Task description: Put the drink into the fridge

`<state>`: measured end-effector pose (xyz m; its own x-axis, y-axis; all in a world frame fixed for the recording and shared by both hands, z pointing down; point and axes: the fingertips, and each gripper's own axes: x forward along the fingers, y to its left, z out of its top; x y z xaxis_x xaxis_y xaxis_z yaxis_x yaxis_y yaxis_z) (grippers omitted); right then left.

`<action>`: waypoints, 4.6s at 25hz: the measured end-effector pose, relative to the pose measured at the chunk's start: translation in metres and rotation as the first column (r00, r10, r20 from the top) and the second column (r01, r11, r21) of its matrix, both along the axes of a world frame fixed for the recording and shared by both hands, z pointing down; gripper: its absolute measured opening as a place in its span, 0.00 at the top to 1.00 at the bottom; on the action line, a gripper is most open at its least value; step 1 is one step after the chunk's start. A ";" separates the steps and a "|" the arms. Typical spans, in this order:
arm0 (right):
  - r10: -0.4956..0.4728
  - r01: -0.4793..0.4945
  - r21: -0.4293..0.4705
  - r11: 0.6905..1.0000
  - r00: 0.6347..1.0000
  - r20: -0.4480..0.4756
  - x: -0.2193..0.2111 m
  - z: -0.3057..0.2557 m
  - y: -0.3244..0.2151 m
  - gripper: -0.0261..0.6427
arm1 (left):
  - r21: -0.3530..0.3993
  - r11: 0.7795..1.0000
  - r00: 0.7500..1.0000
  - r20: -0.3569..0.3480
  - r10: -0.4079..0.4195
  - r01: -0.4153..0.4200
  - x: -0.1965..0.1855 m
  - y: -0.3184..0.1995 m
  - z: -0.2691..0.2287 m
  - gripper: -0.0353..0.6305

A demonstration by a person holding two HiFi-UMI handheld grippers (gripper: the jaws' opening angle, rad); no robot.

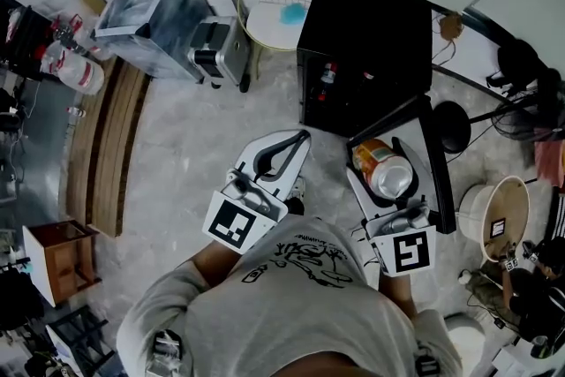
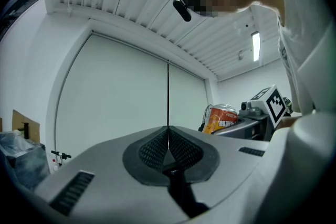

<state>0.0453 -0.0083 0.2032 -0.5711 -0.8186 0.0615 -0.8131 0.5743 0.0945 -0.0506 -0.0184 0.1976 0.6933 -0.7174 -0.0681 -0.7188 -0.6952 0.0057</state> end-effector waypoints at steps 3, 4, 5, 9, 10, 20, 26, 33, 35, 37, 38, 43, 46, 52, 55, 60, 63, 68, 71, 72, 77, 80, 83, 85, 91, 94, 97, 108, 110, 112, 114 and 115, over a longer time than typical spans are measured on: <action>0.004 -0.004 0.001 1.000 1.000 -0.001 -0.012 -0.002 -0.017 0.45 | 0.003 1.000 1.000 -0.004 0.002 -0.002 -0.012 -0.018 -0.001 0.91; 0.005 -0.005 0.000 1.000 1.000 0.000 -0.015 -0.001 -0.021 0.45 | 0.005 1.000 1.000 -0.004 0.002 -0.002 -0.015 -0.023 -0.002 0.91; 0.006 -0.006 0.001 1.000 1.000 0.000 -0.018 -0.001 -0.025 0.45 | 0.006 1.000 1.000 -0.003 0.003 -0.003 -0.018 -0.027 -0.001 0.91; 0.003 -0.003 0.002 1.000 1.000 0.004 -0.027 0.002 -0.038 0.45 | 0.003 1.000 1.000 0.002 0.005 -0.005 -0.024 -0.040 0.002 0.91; 0.002 -0.002 0.000 1.000 1.000 0.005 -0.027 0.002 -0.040 0.45 | 0.001 1.000 1.000 0.002 0.005 -0.005 -0.024 -0.042 0.002 0.91; 0.002 -0.002 -0.003 1.000 1.000 -0.004 -0.005 0.002 -0.058 0.45 | -0.005 1.000 1.000 -0.004 -0.012 0.012 -0.006 -0.056 0.000 0.91; -0.002 0.002 -0.011 1.000 1.000 -0.005 0.007 0.004 -0.063 0.45 | -0.020 1.000 1.000 0.003 -0.013 0.013 0.007 -0.061 0.006 0.91; 0.000 -0.001 -0.032 0.999 1.000 -0.011 0.014 0.015 -0.062 0.45 | -0.054 0.998 1.000 0.022 -0.016 0.017 0.013 -0.060 0.021 0.91; 0.003 -0.004 -0.040 0.999 1.000 -0.015 0.016 0.021 -0.064 0.45 | -0.063 0.998 0.999 0.028 -0.017 0.019 0.013 -0.062 0.027 0.91; 0.003 -0.004 -0.047 0.999 1.000 -0.019 0.016 0.028 -0.065 0.45 | -0.073 0.997 0.999 0.039 -0.019 0.022 0.012 -0.063 0.035 0.91; 0.003 -0.004 -0.051 0.999 1.000 -0.021 0.016 0.032 -0.065 0.45 | -0.079 0.997 0.999 0.046 -0.020 0.024 0.012 -0.064 0.039 0.91; 0.008 -0.011 -0.100 0.995 0.999 -0.034 0.014 0.054 -0.066 0.45 | -0.117 0.993 0.998 0.049 -0.028 0.033 0.007 -0.066 0.054 0.91; 0.006 -0.010 -0.110 0.994 0.999 -0.040 0.013 0.066 -0.067 0.45 | -0.132 0.991 0.998 0.064 -0.024 0.032 0.007 -0.066 0.066 0.91; 0.001 -0.009 -0.142 0.990 0.998 -0.056 0.018 0.091 -0.069 0.45 | -0.150 0.989 0.997 0.075 -0.009 0.021 0.018 -0.070 0.090 0.91; 0.003 -0.012 -0.162 0.987 0.998 -0.059 0.018 0.105 -0.072 0.45 | -0.165 0.986 0.996 0.085 0.006 0.008 0.022 -0.074 0.105 0.91; 0.002 -0.017 -0.194 0.981 0.997 -0.076 0.019 0.133 -0.078 0.45 | -0.185 0.983 0.995 0.096 0.015 0.003 0.030 -0.084 0.129 0.91; 0.009 -0.028 -0.222 0.975 0.996 -0.089 0.019 0.153 -0.083 0.45 | -0.210 0.978 0.995 0.100 0.023 -0.002 0.031 -0.090 0.147 0.91; 0.023 -0.046 -0.259 0.965 0.995 -0.093 0.024 0.183 -0.096 0.45 | -0.237 0.971 0.994 0.109 0.028 -0.001 0.035 -0.104 0.175 0.91; 0.031 -0.055 -0.258 0.965 0.995 -0.097 0.026 0.192 -0.105 0.45 | -0.237 0.972 0.993 0.112 0.027 0.000 0.036 -0.113 0.186 0.91; 0.033 -0.057 -0.256 0.965 0.995 -0.098 0.026 0.195 -0.108 0.45 | -0.235 0.972 0.993 0.112 0.028 -0.001 0.036 -0.115 0.189 0.91; 0.038 -0.065 -0.258 0.964 0.993 -0.110 0.028 0.218 -0.112 0.45 | -0.246 0.969 0.992 0.121 0.040 -0.009 0.040 -0.118 0.213 0.91; 0.039 -0.070 -0.270 0.960 0.992 -0.117 0.028 0.234 -0.116 0.45 | -0.255 0.967 0.991 0.127 0.044 -0.010 0.042 -0.122 0.226 0.91; 0.040 -0.073 -0.278 0.958 0.992 -0.122 0.027 0.250 -0.123 0.45 | -0.264 0.964 0.991 0.128 0.044 -0.009 0.043 -0.128 0.240 0.91; 0.042 -0.075 -0.282 0.956 0.991 -0.123 0.026 0.261 -0.128 0.45 | -0.266 0.964 0.991 0.130 0.043 -0.007 0.042 -0.133 0.249 0.91; 0.045 -0.080 -0.292 0.953 0.991 -0.124 0.025 0.290 -0.142 0.45 | -0.268 0.963 0.987 0.153 0.044 -0.001 0.042 -0.145 0.274 0.91; 0.041 -0.080 -0.302 0.950 0.990 -0.135 0.023 0.305 -0.149 0.45 | -0.269 0.963 0.986 0.159 0.044 0.001 0.042 -0.152 0.286 0.91; 0.040 -0.084 -0.315 0.945 0.989 -0.143 0.022 0.320 -0.157 0.45 | -0.269 0.963 0.986 0.161 0.044 0.001 0.044 -0.160 0.297 0.91; 0.020 -0.074 -0.334 0.940 0.987 -0.162 0.022 0.364 -0.189 0.45 | -0.270 0.963 0.984 0.171 0.045 0.003 0.052 -0.186 0.331 0.91; 0.020 -0.075 -0.336 0.939 0.986 -0.164 0.021 0.371 -0.195 0.45 | -0.268 0.964 0.984 0.172 0.044 0.004 0.053 -0.191 0.336 0.91; 0.020 -0.076 -0.336 0.939 0.986 -0.168 0.020 0.378 -0.202 0.45 | -0.267 0.964 0.985 0.170 0.041 0.006 0.054 -0.196 0.340 0.91; 0.019 -0.076 -0.334 0.940 0.985 -0.171 0.019 0.384 -0.208 0.45 | -0.265 0.964 0.985 0.170 0.036 0.011 0.055 -0.201 0.345 0.91; 0.019 -0.076 -0.332 0.940 0.985 -0.172 0.018 0.387 -0.212 0.45 | -0.263 0.965 0.985 0.172 0.034 0.013 0.055 -0.203 0.348 0.91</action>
